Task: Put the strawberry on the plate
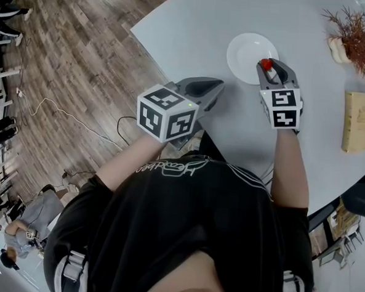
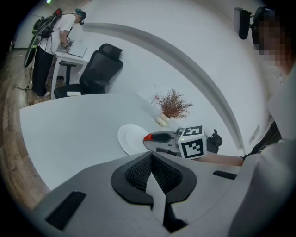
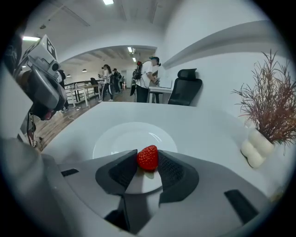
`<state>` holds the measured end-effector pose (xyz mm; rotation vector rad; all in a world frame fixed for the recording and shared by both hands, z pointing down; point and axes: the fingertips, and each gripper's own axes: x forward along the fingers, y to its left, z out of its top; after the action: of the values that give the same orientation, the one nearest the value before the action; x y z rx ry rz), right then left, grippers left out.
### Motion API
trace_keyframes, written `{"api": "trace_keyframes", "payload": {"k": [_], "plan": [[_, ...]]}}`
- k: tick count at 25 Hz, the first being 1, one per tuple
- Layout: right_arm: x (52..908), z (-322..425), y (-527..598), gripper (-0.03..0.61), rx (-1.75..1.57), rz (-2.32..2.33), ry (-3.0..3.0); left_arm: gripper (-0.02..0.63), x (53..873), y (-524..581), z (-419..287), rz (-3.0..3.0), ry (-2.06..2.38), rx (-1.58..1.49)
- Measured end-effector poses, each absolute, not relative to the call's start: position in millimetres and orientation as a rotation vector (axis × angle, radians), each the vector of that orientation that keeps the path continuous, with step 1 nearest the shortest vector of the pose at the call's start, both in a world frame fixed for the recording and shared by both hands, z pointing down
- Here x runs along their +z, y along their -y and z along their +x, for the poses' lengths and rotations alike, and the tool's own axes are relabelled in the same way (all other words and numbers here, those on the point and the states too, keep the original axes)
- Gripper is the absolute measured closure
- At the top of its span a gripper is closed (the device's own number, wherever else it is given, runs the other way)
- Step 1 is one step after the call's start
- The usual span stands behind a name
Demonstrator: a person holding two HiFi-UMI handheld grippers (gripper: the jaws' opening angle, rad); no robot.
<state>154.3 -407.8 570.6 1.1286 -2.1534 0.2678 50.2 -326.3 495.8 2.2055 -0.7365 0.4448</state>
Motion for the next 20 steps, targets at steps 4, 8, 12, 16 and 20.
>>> {"api": "trace_keyframes", "payload": {"k": [4, 8, 12, 16, 20], "plan": [[570, 154, 407, 0.446, 0.271, 1.131, 2.147, 0.607, 496, 325, 46, 2.202, 0.745, 0.435], [568, 151, 407, 0.446, 0.256, 1.148, 2.144, 0.607, 496, 325, 40, 2.192, 0.768, 0.427], [566, 146, 407, 0.445, 0.236, 1.139, 2.137, 0.607, 495, 324, 34, 2.186, 0.776, 0.422], [563, 144, 406, 0.428, 0.217, 1.130, 2.129, 0.607, 491, 324, 31, 2.193, 0.781, 0.416], [556, 144, 404, 0.417, 0.228, 1.152, 2.137, 0.607, 486, 324, 27, 2.199, 0.785, 0.407]]}}
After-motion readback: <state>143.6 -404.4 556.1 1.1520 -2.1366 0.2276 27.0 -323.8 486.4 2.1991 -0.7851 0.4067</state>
